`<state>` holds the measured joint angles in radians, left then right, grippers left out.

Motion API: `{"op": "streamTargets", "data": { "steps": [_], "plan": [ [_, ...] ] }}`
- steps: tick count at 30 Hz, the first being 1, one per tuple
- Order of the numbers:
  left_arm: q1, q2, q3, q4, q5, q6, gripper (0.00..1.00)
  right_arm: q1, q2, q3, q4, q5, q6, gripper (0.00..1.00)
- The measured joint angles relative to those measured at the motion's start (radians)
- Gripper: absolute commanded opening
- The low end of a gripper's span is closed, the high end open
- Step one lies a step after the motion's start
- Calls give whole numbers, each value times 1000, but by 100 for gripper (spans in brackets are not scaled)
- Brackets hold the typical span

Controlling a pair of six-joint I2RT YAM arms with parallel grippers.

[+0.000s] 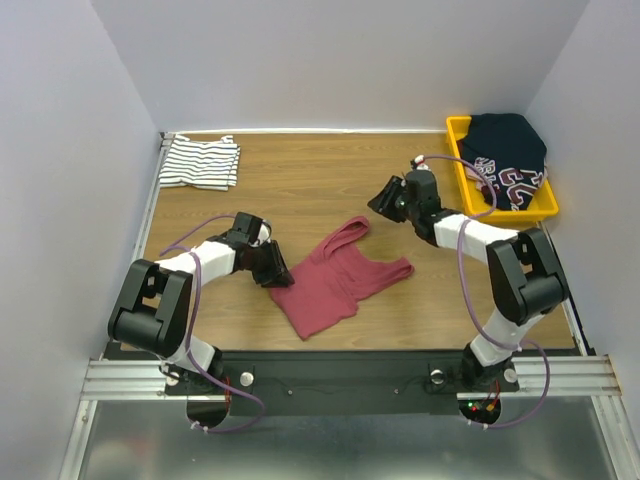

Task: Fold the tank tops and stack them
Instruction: Fold the tank top

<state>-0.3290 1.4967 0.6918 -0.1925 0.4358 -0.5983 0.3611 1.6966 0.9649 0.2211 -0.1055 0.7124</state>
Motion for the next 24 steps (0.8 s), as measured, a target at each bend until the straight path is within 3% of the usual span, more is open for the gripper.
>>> {"op": "streamTargets", "data": {
  "steps": [4, 8, 10, 13, 14, 19, 24],
  "plan": [
    [1, 0, 6, -6, -10, 5, 37, 42, 53, 106, -77, 48, -43, 43],
    [3, 10, 18, -16, -14, 8, 37, 103, 154, 248, -155, 107, -93, 52],
    [3, 10, 18, -16, -18, 9, 37, 127, 167, 253, -195, 130, -109, 57],
    [3, 11, 21, -19, -21, 11, 37, 139, 166, 231, -243, 156, -122, 57],
    [3, 13, 23, -19, -21, 12, 37, 137, 166, 222, -263, 167, -130, 50],
    [4, 19, 29, -23, -20, 13, 37, 131, 166, 213, -309, 196, -147, 34],
    [4, 21, 31, -23, -20, 13, 36, 130, 166, 211, -325, 218, -153, 32]
  ]
}}
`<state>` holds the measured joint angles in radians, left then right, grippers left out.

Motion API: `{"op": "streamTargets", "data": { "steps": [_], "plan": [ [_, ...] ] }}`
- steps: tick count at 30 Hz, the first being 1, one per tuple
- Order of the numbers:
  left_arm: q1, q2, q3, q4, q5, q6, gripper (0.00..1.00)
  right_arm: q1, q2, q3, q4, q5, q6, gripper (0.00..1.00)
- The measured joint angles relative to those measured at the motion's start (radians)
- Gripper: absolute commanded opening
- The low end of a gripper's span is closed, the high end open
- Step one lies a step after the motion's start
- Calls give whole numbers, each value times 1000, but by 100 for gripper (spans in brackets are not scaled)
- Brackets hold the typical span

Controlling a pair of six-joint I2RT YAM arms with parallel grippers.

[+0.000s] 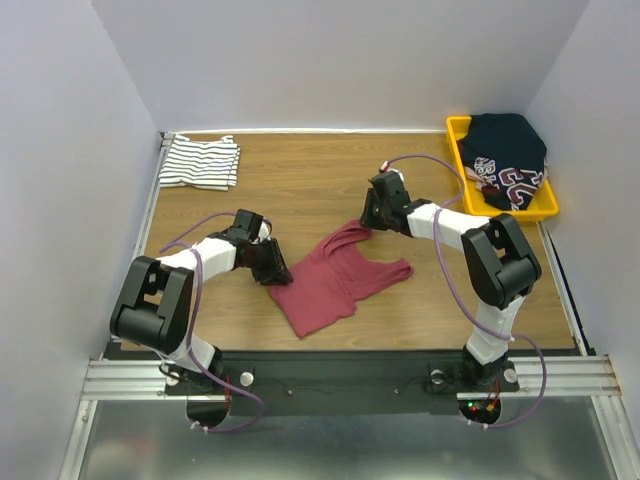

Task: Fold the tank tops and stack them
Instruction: Fold the tank top

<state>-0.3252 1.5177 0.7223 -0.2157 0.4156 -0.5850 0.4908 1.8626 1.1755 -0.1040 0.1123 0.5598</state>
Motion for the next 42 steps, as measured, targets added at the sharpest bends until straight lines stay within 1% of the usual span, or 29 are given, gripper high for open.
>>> {"op": "streamTargets", "data": {
  "steps": [1, 3, 7, 11, 12, 13, 16, 17, 20, 25, 32, 38, 40, 41, 42],
  "plan": [
    [0, 2, 1, 0, 0, 0, 36, 0, 0, -2, -2, 3, -2, 33],
    [0, 4, 3, -3, 0, 0, 36, 0, 0, -7, -3, 11, -6, 38],
    [0, 6, 6, -3, 0, 1, 36, 0, 0, -21, -21, 33, -11, 43],
    [0, 6, 6, -3, 0, 1, 36, 0, 0, -32, -44, 46, -12, 42],
    [0, 6, 6, -3, 0, 1, 36, 0, 0, -32, -46, 45, -12, 41],
    [0, 6, 6, -3, 0, 0, 36, 0, 0, -32, -46, 45, -11, 34],
    [0, 7, 6, -3, 0, 0, 36, 0, 0, -32, -47, 45, -10, 19],
    [0, 9, 6, -2, 0, 1, 36, 0, 0, -32, -47, 46, -10, 10],
    [3, 13, 7, -1, 3, 0, 36, -2, 0, -32, -48, 52, -6, 0],
    [14, 13, 7, 1, 6, -2, 36, -25, -14, -32, -68, 61, -7, 0],
    [43, 18, 7, 18, 8, -2, 36, -100, -46, -32, -79, 64, -9, 0],
    [46, 19, 8, 24, 18, 5, 37, -105, -36, -32, -84, 48, -9, 0],
    [46, 20, 15, 22, 18, 16, 40, -105, -33, -37, -83, 47, -9, 4],
    [46, 20, 18, 20, 19, 20, 41, -105, -33, -42, -82, 45, -9, 15],
    [46, 20, 24, 17, 21, 29, 44, -105, -33, -48, -81, 45, -9, 21]
  ]
}}
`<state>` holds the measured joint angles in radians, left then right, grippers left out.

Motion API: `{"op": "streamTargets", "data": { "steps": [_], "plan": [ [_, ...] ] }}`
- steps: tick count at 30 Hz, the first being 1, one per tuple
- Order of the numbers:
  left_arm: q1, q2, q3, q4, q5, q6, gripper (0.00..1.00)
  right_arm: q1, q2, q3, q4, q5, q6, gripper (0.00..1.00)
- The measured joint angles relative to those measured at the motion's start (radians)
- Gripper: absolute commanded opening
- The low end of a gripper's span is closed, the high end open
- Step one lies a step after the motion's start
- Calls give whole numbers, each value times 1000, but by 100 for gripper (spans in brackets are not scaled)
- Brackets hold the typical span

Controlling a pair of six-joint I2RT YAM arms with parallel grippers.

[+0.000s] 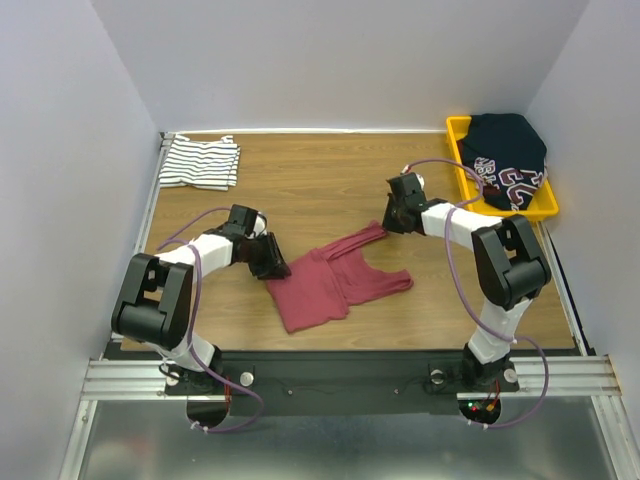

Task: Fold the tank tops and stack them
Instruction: Fold the tank top

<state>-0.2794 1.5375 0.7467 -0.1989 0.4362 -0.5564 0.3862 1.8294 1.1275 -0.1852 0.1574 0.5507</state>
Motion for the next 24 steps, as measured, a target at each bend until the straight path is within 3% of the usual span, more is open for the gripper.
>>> {"op": "streamTargets", "data": {
  "steps": [3, 4, 7, 13, 16, 20, 24],
  "plan": [
    [1, -2, 22, -13, 6, 20, 49, 0, 0, -18, -3, 2, 1, 42],
    [2, -7, 28, -18, 8, 27, 50, -1, 0, -23, -3, 3, -3, 53],
    [5, -42, 38, -38, 9, 29, 50, -2, -10, -26, -2, 4, -3, 64],
    [6, -257, 41, -127, -131, -24, 49, 28, -115, -32, -50, 51, 0, 63],
    [7, -352, 41, -178, -249, -79, 48, 130, -201, -32, -92, 108, 20, 57],
    [18, -407, 3, -190, -344, -134, 46, 420, -266, -27, -121, 158, 79, 36],
    [36, -385, -99, -150, -351, -154, 45, 718, -211, 11, -175, 187, 152, 36]
  ]
}}
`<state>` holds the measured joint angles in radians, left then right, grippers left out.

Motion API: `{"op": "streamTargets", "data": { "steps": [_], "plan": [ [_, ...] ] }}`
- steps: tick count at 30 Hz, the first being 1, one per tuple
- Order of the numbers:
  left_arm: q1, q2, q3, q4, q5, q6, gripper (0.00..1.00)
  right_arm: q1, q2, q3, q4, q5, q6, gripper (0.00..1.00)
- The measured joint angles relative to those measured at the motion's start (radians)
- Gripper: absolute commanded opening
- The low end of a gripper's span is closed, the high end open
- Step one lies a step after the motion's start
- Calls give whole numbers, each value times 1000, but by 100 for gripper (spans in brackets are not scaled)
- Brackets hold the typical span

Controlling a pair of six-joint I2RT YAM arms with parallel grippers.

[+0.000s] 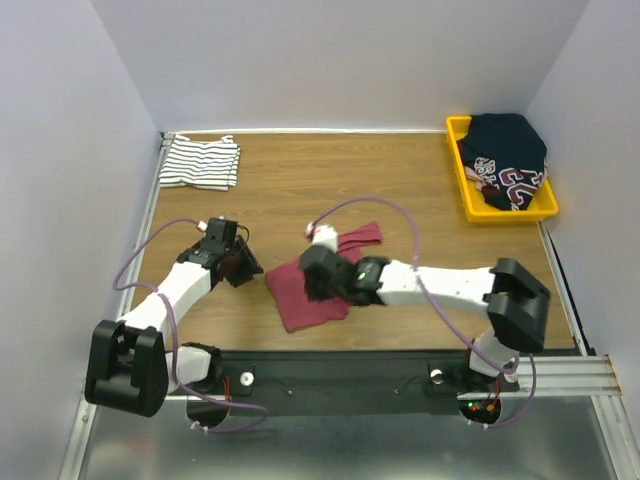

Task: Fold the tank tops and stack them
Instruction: Fold the tank top

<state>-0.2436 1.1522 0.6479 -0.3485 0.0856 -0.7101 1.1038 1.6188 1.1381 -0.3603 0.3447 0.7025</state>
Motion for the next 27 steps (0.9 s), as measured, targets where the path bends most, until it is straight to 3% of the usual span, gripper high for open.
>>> {"op": "streamTargets", "data": {
  "steps": [3, 8, 14, 19, 27],
  "plan": [
    [5, 45, -73, 72, 54, -3, 49, 151, 110, 79, -53, 23, 39, 35],
    [5, 40, -164, 201, 105, -11, 54, 259, 255, 184, -124, 68, 80, 36],
    [5, 7, -195, 283, 116, -13, 55, 283, 334, 293, -225, 149, 96, 40],
    [5, 16, -195, 315, 114, -13, 48, 288, 370, 367, -255, 190, 98, 43],
    [6, 90, -198, 391, 94, -40, 46, 312, 429, 381, -290, 205, 101, 44]
  ]
}}
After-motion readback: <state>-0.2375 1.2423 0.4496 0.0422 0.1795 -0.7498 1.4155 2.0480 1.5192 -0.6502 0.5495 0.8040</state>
